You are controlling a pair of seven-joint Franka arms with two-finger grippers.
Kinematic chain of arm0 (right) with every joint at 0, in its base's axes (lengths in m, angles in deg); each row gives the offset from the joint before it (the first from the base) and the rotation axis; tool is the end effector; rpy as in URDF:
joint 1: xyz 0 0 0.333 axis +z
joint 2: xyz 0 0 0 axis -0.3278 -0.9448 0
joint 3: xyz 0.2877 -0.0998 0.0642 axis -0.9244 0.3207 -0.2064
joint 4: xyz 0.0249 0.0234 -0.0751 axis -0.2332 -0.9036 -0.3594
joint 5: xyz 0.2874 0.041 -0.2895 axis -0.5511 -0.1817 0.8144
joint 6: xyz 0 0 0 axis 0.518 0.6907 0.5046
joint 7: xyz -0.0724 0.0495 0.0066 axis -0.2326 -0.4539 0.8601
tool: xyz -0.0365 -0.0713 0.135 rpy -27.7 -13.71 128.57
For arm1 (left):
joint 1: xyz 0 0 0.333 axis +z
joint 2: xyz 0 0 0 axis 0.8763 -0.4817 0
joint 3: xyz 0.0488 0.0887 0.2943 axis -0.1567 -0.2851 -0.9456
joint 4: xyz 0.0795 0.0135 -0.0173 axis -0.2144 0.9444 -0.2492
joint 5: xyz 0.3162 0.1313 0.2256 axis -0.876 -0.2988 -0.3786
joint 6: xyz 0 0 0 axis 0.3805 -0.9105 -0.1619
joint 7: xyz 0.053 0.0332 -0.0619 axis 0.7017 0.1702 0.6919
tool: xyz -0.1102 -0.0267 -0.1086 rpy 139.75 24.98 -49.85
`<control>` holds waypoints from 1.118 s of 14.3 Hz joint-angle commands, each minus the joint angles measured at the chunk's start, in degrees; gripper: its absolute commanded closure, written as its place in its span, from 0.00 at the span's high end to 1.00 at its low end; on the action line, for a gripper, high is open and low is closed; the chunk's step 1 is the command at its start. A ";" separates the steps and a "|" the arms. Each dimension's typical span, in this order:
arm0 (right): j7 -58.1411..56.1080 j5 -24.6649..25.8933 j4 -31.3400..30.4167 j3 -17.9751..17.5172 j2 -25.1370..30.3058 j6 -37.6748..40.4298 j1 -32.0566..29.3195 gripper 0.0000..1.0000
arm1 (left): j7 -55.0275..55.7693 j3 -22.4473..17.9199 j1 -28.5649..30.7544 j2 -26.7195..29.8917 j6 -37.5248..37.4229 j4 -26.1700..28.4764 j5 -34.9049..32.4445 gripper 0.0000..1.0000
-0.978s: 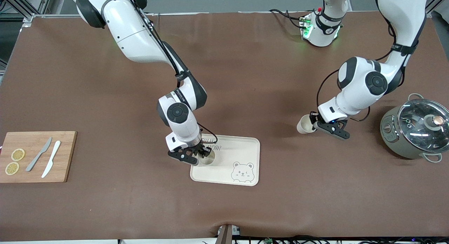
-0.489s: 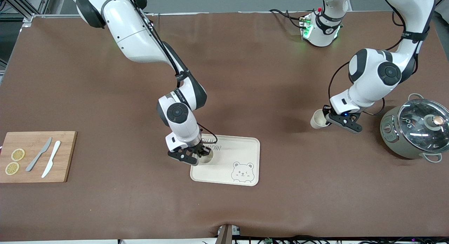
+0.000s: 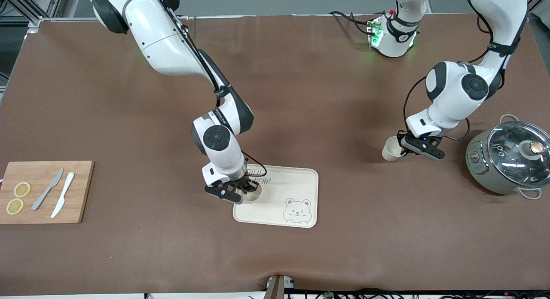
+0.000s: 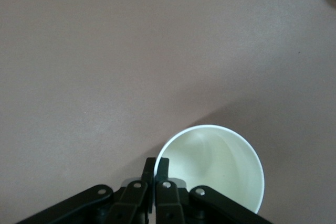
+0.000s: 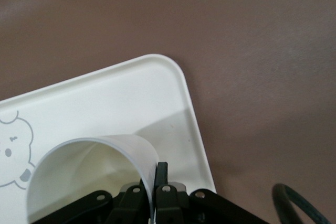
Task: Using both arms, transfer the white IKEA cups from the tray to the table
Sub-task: 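Carry the cup with the left gripper toward the pot, then carry the cup with the right gripper toward the cutting board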
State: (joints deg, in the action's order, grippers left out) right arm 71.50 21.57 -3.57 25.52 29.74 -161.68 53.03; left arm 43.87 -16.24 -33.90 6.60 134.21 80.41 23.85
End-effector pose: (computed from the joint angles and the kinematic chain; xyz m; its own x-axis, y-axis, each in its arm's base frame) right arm 0.6714 0.3987 0.1778 0.9172 -0.3643 0.1614 -0.3448 -0.9286 -0.1369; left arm 0.5452 -0.0717 0.2046 0.8459 -0.4880 0.2152 -0.5029 -0.8642 0.0173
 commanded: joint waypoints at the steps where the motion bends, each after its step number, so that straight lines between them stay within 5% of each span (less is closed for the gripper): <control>1: -3.92 0.23 -0.74 -0.63 5.26 6.02 -2.34 0.00 | -0.88 0.44 0.73 -2.55 3.96 0.17 -0.61 0.00; 7: -23.96 0.05 -10.57 -0.72 16.25 10.61 -10.60 0.00 | -1.75 0.26 0.73 -3.87 5.47 -0.01 -0.70 0.00; 12: -34.33 -0.21 -16.38 -0.89 19.34 10.17 -16.66 0.00 | -2.63 0.08 0.82 -6.15 7.31 -0.27 -0.70 0.00; 16: -50.13 -7.40 -20.68 -0.89 20.31 7.99 -22.72 0.00 | -2.90 0.08 1.00 -6.77 7.93 -0.27 -0.70 0.00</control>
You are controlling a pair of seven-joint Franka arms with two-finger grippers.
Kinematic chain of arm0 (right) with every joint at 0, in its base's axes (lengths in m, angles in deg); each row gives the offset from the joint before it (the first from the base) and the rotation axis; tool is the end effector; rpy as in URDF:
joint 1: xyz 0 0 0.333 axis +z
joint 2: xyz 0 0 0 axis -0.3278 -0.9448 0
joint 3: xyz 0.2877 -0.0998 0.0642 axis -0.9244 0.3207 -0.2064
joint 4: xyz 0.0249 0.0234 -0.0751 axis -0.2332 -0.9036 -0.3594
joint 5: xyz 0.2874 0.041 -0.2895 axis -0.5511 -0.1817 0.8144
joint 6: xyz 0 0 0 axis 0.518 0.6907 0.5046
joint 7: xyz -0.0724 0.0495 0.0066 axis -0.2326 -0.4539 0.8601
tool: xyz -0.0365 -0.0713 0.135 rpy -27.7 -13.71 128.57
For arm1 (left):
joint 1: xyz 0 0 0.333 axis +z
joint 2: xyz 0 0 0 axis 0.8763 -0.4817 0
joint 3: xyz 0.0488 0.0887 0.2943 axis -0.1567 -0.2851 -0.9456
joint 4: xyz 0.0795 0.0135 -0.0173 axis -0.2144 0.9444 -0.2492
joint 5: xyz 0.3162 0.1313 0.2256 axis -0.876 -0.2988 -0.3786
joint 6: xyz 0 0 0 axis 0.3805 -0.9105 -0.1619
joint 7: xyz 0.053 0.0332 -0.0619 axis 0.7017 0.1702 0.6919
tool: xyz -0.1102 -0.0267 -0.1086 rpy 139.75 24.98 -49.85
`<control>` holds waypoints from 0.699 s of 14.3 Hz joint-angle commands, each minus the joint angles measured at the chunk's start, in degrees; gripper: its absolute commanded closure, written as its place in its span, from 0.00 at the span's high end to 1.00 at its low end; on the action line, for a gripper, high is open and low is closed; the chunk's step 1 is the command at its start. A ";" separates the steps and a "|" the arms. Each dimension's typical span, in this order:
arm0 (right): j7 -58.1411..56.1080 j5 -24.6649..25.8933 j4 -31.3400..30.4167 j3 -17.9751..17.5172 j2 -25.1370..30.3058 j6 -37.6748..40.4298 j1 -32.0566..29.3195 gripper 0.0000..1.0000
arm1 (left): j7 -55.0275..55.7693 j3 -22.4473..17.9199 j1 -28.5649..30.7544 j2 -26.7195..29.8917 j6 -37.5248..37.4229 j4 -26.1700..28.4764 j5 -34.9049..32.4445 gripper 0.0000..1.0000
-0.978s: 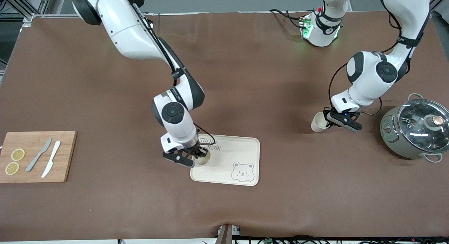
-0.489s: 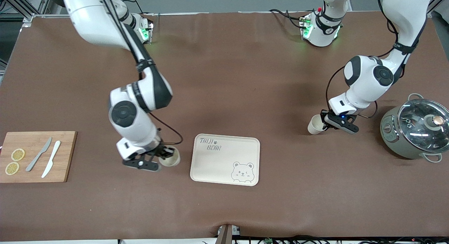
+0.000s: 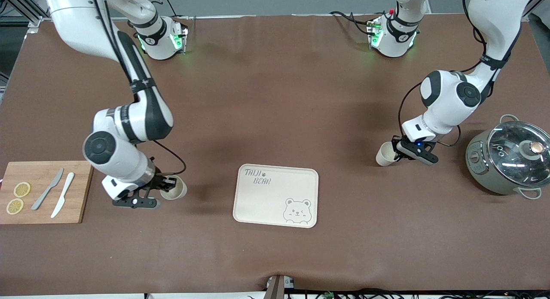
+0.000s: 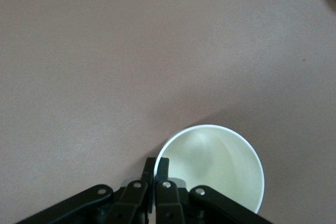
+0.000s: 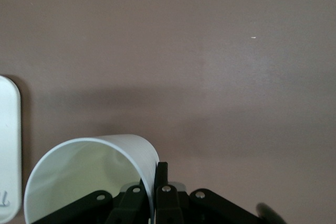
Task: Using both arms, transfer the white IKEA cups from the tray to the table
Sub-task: 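Carry the cup with the right gripper toward the cutting board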
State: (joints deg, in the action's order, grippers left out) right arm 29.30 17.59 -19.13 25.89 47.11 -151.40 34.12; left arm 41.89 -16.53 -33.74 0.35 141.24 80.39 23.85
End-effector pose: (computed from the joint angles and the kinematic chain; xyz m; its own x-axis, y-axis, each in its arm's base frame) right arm 0.6941 0.1409 0.2528 0.9982 -0.0238 0.0553 -0.0217 -0.9991 -0.0374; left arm 0.5484 -0.0748 0.1694 0.8342 -0.4824 0.2671 -0.5123 -0.8573 0.0516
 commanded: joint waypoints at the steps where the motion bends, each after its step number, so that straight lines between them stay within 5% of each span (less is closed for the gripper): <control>1: -12.76 -5.19 -6.87 -1.26 2.94 -4.04 -5.22 0.00 | -1.01 0.37 0.93 -0.69 0.90 -0.26 -0.70 0.00; 9: -23.97 -7.58 -12.94 -1.26 1.98 -14.67 -9.10 0.00 | -0.83 -0.33 1.99 -1.13 -1.56 -0.34 -0.70 0.00; 10: -24.41 -7.58 -13.48 -1.26 1.72 -16.35 -9.10 0.00 | -0.83 -0.33 1.90 -1.13 -1.56 -0.43 -0.70 0.24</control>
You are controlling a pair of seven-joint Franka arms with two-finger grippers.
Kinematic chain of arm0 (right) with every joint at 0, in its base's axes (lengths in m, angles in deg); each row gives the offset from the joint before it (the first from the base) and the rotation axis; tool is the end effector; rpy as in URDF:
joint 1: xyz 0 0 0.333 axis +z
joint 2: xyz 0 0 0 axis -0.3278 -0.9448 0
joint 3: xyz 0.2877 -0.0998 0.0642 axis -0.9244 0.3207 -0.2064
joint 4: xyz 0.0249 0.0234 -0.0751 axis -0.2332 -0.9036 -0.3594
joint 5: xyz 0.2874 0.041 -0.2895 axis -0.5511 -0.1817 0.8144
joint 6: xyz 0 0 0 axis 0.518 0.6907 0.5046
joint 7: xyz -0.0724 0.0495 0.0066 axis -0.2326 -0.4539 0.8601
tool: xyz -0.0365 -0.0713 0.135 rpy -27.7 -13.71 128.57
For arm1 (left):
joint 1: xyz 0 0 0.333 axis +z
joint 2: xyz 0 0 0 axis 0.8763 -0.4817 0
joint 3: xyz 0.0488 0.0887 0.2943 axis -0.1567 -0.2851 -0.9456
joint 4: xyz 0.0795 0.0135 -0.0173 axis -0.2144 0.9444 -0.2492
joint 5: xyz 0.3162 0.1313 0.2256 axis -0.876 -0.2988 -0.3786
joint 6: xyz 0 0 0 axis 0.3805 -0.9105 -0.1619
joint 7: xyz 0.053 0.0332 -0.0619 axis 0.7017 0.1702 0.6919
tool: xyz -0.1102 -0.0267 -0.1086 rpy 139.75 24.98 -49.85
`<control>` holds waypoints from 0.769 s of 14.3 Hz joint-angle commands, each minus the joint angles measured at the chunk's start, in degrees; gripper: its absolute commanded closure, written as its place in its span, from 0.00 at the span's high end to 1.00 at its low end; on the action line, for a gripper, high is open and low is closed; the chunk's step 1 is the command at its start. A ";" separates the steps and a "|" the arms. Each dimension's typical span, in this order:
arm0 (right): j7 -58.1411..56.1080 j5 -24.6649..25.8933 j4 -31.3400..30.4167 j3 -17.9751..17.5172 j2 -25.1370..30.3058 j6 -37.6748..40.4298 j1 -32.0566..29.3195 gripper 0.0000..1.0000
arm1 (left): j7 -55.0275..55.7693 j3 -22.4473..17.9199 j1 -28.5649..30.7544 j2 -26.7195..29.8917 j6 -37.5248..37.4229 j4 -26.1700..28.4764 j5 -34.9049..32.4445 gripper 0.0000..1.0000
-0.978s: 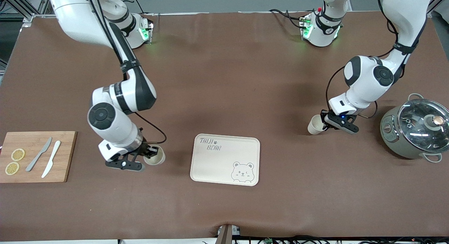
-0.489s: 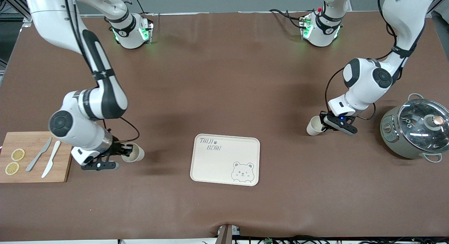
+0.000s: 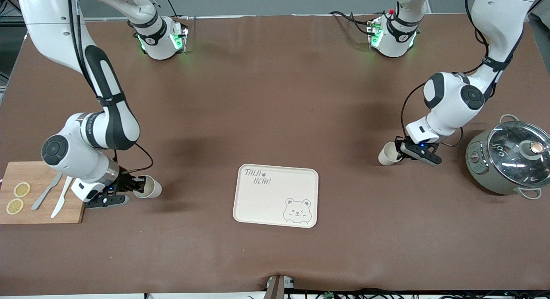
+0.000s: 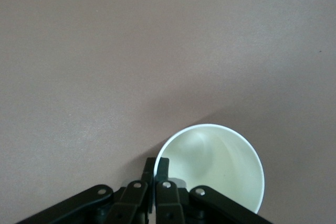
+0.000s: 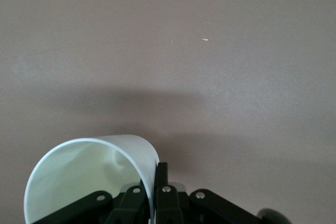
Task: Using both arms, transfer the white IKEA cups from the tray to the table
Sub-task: 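Carry the cup with the right gripper toward the cutting board, then set the cup down and open the left gripper, lifting away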
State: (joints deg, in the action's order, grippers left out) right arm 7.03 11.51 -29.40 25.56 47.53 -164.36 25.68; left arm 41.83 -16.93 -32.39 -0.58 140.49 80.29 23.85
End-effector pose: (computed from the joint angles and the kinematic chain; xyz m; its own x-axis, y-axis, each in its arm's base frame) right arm 0.6820 0.0382 0.1973 0.9834 0.1285 0.1285 0.1386 -0.9876 -0.0733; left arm 0.5468 -0.0592 0.1605 0.8538 -0.4582 0.2469 -0.4871 -0.8707 0.0685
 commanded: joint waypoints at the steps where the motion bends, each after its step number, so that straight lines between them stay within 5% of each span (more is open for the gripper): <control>1: -2.93 -1.50 -3.47 -0.93 0.85 -4.36 -0.66 0.00 | -0.77 0.07 0.45 -0.20 -0.82 -0.33 -0.79 0.66; 2: -3.38 -1.50 -3.56 -0.93 0.50 -5.06 -0.75 0.00 | -0.77 0.07 0.45 -0.20 -0.73 -0.33 -0.79 1.00; 7: -6.11 -1.50 -3.83 -0.93 -1.44 -8.23 -1.54 0.00 | -0.51 0.07 0.54 1.55 -2.13 -1.20 -0.79 1.00; 11: -6.11 -1.50 -3.83 -0.93 -2.05 -8.67 -1.54 0.00 | 2.12 0.24 0.54 5.67 -13.79 -6.03 -0.70 1.00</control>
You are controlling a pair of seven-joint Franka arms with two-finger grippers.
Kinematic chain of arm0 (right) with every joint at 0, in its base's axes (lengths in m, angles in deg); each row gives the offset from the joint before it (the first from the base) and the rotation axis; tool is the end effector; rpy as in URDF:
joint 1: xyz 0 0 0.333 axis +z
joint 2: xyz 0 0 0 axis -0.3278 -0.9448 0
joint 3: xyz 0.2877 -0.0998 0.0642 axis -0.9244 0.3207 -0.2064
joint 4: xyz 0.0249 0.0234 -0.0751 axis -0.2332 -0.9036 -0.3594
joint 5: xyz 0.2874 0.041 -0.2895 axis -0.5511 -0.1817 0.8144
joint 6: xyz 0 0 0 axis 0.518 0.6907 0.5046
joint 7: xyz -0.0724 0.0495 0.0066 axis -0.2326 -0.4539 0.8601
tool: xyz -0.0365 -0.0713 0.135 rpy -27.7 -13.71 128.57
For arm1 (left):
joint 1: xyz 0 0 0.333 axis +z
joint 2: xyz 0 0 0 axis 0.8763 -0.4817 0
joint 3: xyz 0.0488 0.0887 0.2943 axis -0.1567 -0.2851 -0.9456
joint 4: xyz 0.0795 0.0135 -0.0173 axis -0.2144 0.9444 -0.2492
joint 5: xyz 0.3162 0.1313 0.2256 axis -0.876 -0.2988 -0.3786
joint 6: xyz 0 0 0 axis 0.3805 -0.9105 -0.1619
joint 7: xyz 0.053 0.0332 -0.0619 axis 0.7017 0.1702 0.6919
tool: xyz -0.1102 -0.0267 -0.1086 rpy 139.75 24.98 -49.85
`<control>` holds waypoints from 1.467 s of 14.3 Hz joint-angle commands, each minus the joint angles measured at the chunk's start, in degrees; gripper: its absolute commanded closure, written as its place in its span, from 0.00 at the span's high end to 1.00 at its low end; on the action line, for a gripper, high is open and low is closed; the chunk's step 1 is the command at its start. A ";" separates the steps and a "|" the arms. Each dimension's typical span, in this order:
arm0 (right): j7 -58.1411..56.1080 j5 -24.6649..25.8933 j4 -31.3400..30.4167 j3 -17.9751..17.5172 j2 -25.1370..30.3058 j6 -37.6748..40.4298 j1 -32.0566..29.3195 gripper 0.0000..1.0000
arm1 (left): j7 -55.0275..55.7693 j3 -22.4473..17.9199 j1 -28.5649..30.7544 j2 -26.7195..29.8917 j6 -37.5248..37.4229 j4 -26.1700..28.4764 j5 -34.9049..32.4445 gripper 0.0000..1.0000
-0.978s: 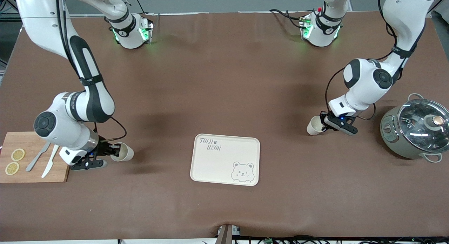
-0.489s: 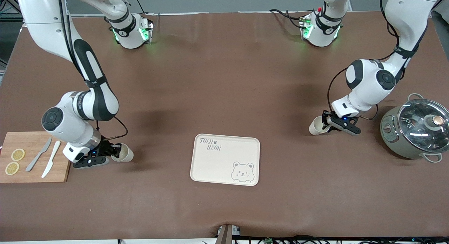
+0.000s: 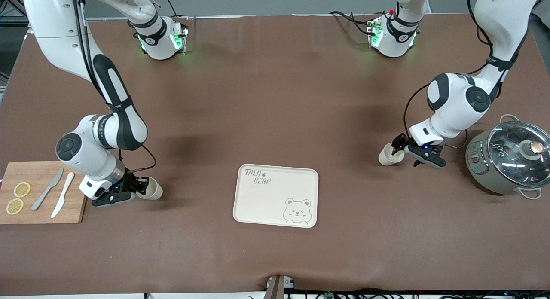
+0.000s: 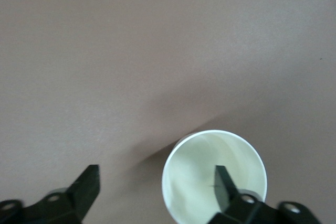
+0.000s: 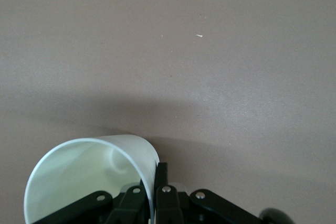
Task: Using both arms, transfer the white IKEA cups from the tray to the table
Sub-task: 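Set the cup down and open the left gripper, lifting away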
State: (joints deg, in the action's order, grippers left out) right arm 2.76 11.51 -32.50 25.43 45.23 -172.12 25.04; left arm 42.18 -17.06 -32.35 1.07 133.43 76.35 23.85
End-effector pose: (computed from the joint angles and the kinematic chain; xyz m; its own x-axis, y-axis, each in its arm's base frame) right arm 0.6752 0.0265 0.1604 0.9687 0.1813 0.1694 0.1904 -0.9810 -0.0386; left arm 0.5642 -0.0530 0.1862 0.8613 -0.4616 0.2124 -0.4840 -0.8726 0.0660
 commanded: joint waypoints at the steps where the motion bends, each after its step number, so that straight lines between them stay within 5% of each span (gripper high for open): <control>1: -1.83 -1.50 -0.73 -0.80 0.08 -1.44 -0.89 0.00 | 3.60 0.64 0.50 5.50 -10.94 -4.19 -0.70 1.00; 6: -1.83 -1.50 -0.64 -0.80 -0.63 -2.42 -0.89 0.00 | 15.20 4.50 0.24 7.02 -30.47 -18.25 -0.70 1.00; 11: -1.75 -1.50 -0.64 -0.80 -0.89 -2.42 -0.98 0.00 | 24.53 7.23 -0.55 6.75 -35.58 -25.64 -0.79 1.00; 13: -1.83 -1.50 -0.55 -0.80 -0.98 -2.50 -0.98 0.00 | 25.15 4.96 -4.22 6.31 -39.00 -28.63 -0.79 1.00; 15: -1.75 -1.58 -0.55 -0.80 -0.89 -2.50 -1.07 0.00 | 25.42 -9.03 -16.82 6.31 -40.51 -30.92 -2.45 1.00; 16: -1.75 -1.50 -0.46 -0.80 -0.98 -2.42 -1.07 0.19 | 25.51 -17.03 -24.21 6.40 -42.00 -31.97 -2.72 1.00; 17: -1.83 -1.50 -0.38 -0.80 -0.98 -2.42 -1.07 0.32 | 25.68 -20.42 -27.59 6.40 -43.40 -33.20 -2.46 1.00; 19: -1.75 -1.50 -0.20 -0.80 -0.98 -2.42 -1.07 0.63 | 25.77 -21.15 -28.85 6.40 -45.95 -35.75 -2.20 1.00; 20: -1.75 -1.50 -0.20 -0.80 -0.98 -2.42 -1.07 0.99 | 25.68 -22.38 -30.16 6.57 -47.62 -36.98 -2.20 1.00; 21: -1.83 -1.50 -0.20 -0.71 -0.98 -2.42 -1.07 1.00 | 25.68 -23.17 -30.52 6.75 -49.64 -38.56 -2.20 1.00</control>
State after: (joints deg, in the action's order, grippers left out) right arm 2.70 11.51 -32.59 25.43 44.23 -174.00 24.95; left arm 66.97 -38.34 -61.17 8.16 88.13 41.84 22.75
